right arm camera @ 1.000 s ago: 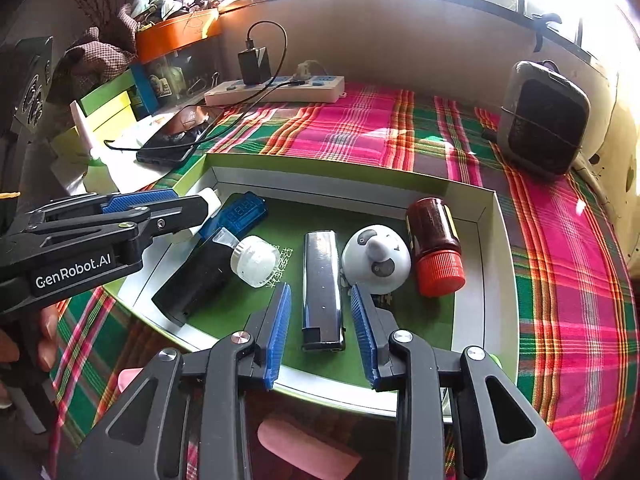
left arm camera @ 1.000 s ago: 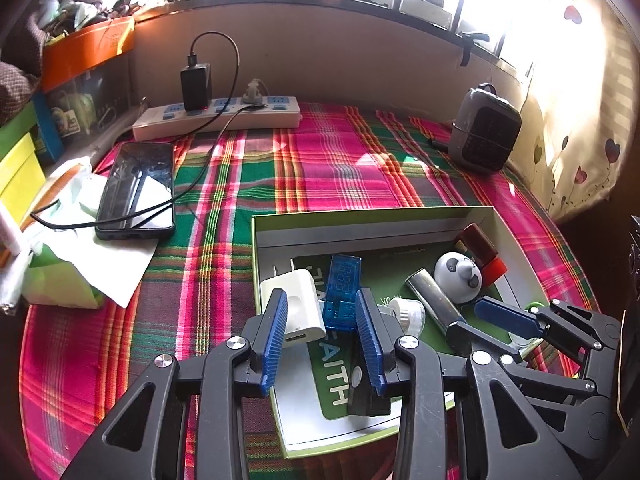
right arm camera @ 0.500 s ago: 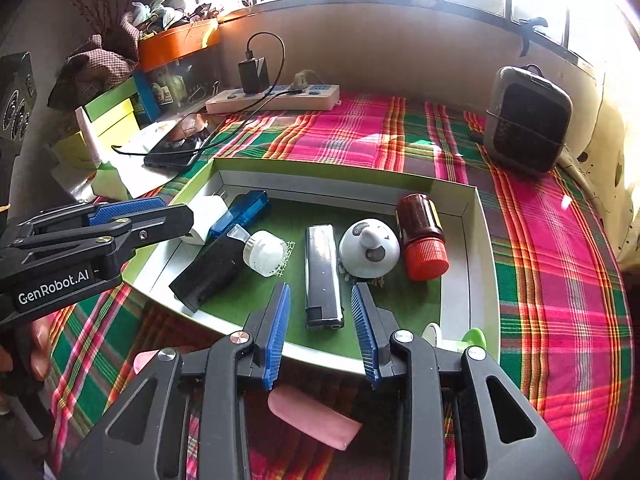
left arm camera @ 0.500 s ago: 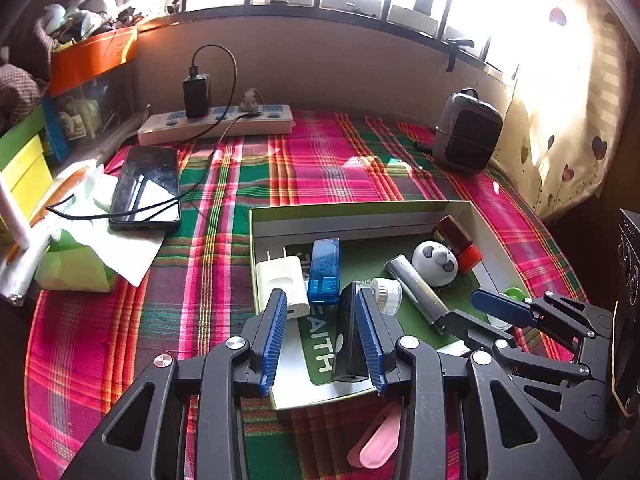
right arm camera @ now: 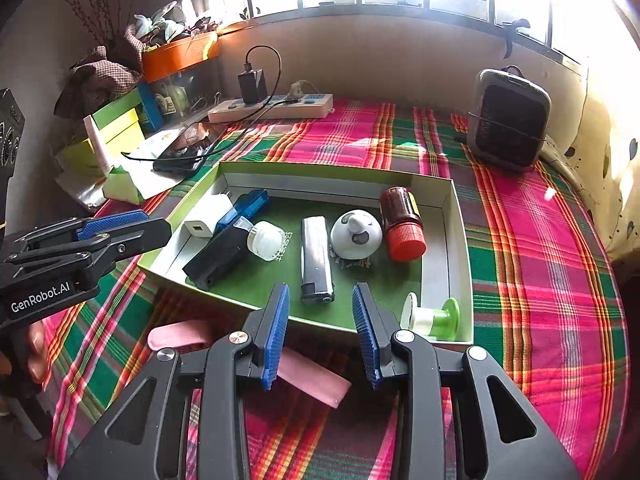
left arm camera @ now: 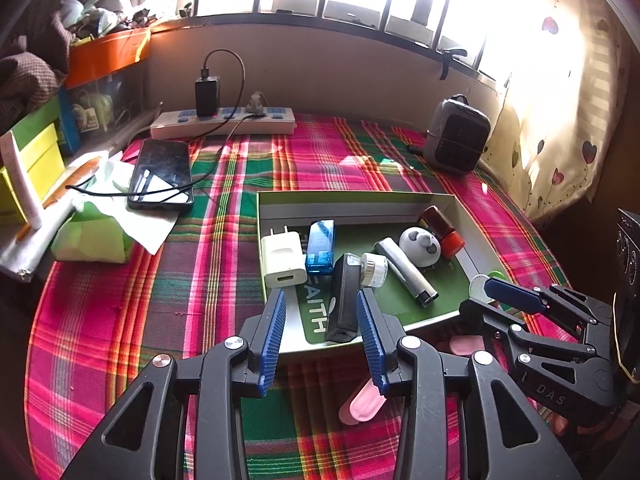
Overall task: Organize rigid objects
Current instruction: 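Lift both open tools out of the box toward the pink clips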
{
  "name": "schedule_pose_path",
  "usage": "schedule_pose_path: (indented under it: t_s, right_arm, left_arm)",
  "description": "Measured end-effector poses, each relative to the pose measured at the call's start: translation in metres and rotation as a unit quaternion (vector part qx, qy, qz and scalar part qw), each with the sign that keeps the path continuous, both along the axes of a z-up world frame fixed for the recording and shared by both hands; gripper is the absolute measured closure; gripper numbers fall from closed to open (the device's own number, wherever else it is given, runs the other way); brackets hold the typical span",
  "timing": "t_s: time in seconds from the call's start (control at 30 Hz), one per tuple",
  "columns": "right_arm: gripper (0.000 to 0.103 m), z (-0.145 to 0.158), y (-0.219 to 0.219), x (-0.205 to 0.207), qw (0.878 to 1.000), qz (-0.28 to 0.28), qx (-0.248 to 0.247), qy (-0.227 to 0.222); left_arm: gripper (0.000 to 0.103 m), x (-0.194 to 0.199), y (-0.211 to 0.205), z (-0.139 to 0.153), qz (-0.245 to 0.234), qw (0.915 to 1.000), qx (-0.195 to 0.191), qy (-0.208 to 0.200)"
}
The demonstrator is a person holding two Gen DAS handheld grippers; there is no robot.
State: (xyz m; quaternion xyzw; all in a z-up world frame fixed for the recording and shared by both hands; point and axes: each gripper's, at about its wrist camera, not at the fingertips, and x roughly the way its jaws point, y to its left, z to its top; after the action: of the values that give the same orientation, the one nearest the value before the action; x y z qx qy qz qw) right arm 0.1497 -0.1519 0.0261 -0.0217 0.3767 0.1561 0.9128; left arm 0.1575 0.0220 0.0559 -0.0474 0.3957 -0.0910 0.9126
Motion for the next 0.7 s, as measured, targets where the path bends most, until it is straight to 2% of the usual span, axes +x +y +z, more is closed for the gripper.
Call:
schedule_pose_path:
  t_s: [0.03,0.07,0.1,0.4,0.57,0.7]
  right_arm:
    - [0.063,0.001,-0.002,-0.003,1.000,0.002,0.001,-0.002]
    - [0.054,0.001,-0.005,-0.006,1.000,0.004,0.001,-0.004]
    - [0.050,0.001,-0.008,-0.009,1.000,0.003,0.001,-0.005]
    - [0.049,-0.009,-0.033,-0.025,1.000,-0.009,-0.002,0.006]
    - [0.049,-0.019,-0.033,-0.026,0.999,0.016,0.019,0.023]
    - [0.049,-0.025,-0.020,-0.024,0.999,0.043,0.010,0.029]
  left_arm:
    - [0.066,-0.002,0.002,-0.001,0.002,1.0000,-0.003,0.001]
    - [0.065,-0.004,0.003,-0.001,0.003,1.0000,-0.004,0.002]
    - [0.065,-0.006,0.004,-0.002,0.002,1.0000,-0.007,0.003]
    - [0.063,-0.021,0.010,-0.015,-0.004,0.9990,-0.039,0.022]
    - [0.063,-0.025,0.010,-0.023,-0.007,0.9980,-0.050,0.039]
    - [0.063,-0.028,0.009,-0.028,-0.011,0.9977,-0.047,0.048]
